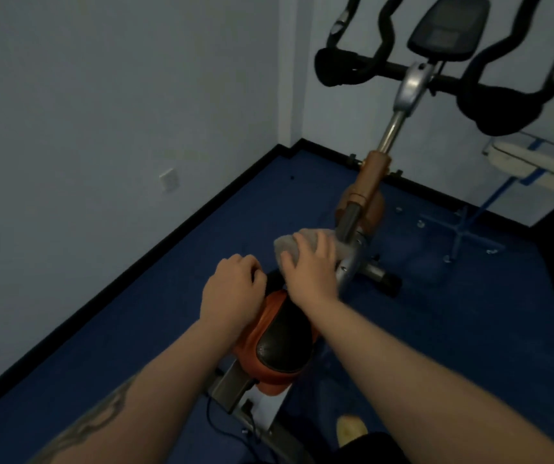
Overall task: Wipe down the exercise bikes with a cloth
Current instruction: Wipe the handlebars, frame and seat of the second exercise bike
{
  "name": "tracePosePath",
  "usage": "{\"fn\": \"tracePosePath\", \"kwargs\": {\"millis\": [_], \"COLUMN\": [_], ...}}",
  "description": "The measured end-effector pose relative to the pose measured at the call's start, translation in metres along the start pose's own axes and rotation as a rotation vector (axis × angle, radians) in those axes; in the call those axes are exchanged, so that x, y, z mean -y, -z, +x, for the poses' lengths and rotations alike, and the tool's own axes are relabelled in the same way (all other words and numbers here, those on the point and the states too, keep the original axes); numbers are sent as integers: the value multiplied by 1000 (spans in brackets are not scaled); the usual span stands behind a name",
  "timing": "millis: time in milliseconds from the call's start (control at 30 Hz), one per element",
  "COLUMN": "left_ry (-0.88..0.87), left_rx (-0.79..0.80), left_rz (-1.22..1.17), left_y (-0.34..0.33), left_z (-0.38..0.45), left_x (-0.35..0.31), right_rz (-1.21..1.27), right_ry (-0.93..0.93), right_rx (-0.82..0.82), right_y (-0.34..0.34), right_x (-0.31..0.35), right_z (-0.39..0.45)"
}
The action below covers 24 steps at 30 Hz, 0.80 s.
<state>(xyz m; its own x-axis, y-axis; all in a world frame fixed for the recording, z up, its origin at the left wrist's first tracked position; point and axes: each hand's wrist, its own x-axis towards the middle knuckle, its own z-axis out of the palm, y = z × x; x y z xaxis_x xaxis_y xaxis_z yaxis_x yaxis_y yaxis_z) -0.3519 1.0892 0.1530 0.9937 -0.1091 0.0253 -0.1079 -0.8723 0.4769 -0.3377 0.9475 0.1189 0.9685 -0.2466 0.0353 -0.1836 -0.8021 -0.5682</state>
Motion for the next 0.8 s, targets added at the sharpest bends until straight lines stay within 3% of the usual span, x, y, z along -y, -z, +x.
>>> {"fn": "tracePosePath", "kwargs": {"millis": [100, 267, 367, 467, 533, 700, 800], "left_ry": [-51, -61, -60, -53, -50, -40, -38], "left_rx": [-44, -29, -33, -28, -24, -42, -63], "left_rz": [63, 1, -29, -62, -73, -132, -160], "left_y": [-6, -4, -5, -5, -5, -4, -4], "left_z": [0, 5, 6, 8, 9, 8, 7], "left_x": [3, 8, 10, 13, 13, 13, 14], "right_rz": [113, 280, 129, 4, 12, 133, 220], "right_ry": [11, -231, -260, -133, -108, -361, -456], "right_rx": [-40, 291, 157, -54, -55, 60, 65], "right_y": [-6, 25, 12, -14, -16, 12, 10], "right_x": [-8, -20, -9, 10, 14, 12, 22], "right_z": [-8, 68, 49, -8, -13, 38, 16]}}
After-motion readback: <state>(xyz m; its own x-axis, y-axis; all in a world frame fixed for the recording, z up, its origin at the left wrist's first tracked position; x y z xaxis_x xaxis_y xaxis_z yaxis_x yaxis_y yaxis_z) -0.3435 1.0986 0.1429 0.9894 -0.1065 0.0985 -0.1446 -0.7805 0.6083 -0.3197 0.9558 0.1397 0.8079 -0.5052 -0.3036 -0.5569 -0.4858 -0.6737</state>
